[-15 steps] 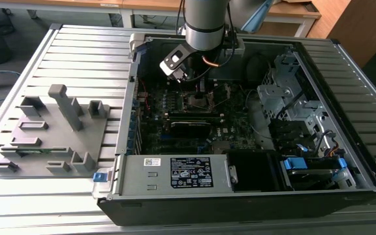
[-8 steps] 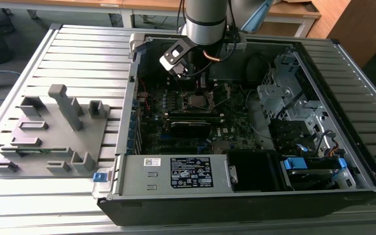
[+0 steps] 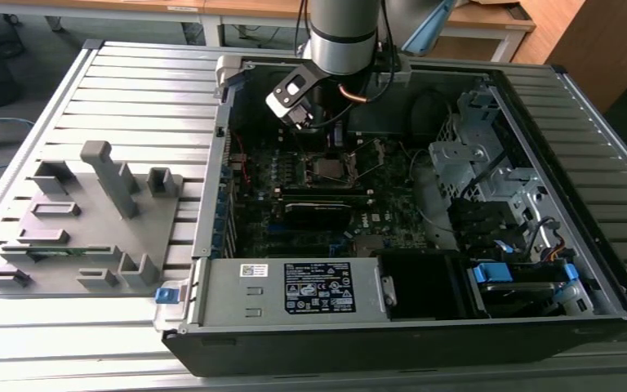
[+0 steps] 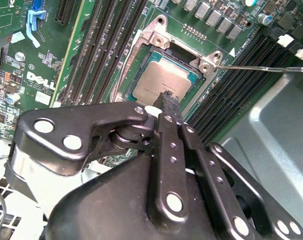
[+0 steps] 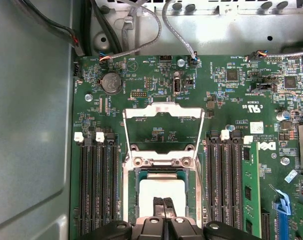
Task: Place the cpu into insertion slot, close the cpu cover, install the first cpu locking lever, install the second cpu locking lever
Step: 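Close the cpu cover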
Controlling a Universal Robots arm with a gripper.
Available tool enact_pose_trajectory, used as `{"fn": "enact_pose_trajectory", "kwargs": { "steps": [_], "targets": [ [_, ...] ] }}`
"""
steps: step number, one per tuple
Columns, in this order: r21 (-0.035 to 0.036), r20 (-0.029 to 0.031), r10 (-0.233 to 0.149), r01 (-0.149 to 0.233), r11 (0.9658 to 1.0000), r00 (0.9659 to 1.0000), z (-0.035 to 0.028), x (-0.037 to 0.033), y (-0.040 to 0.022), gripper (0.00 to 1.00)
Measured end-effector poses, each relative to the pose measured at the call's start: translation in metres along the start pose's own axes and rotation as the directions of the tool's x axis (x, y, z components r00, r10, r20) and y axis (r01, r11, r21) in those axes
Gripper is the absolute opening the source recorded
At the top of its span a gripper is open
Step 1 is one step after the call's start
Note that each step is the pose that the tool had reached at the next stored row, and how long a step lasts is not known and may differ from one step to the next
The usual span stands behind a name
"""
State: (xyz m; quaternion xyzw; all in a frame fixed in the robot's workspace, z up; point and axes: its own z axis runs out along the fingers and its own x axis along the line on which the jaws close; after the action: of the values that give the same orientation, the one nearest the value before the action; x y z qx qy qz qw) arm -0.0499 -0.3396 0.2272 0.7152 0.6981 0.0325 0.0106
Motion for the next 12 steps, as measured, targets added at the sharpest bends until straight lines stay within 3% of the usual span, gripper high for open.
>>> {"fn": "enact_pose_trajectory", "kwargs": {
  "steps": [11,12],
  "targets": [
    [0.0001,0.0,0.0,0.0,1.0,1.0,0.0,0.0,0.0,0.11],
    [0.0003,0.0001,0.0,0.0,1.0,1.0,-0.0061,0.0002,0.0004,0.11]
  ]
}}
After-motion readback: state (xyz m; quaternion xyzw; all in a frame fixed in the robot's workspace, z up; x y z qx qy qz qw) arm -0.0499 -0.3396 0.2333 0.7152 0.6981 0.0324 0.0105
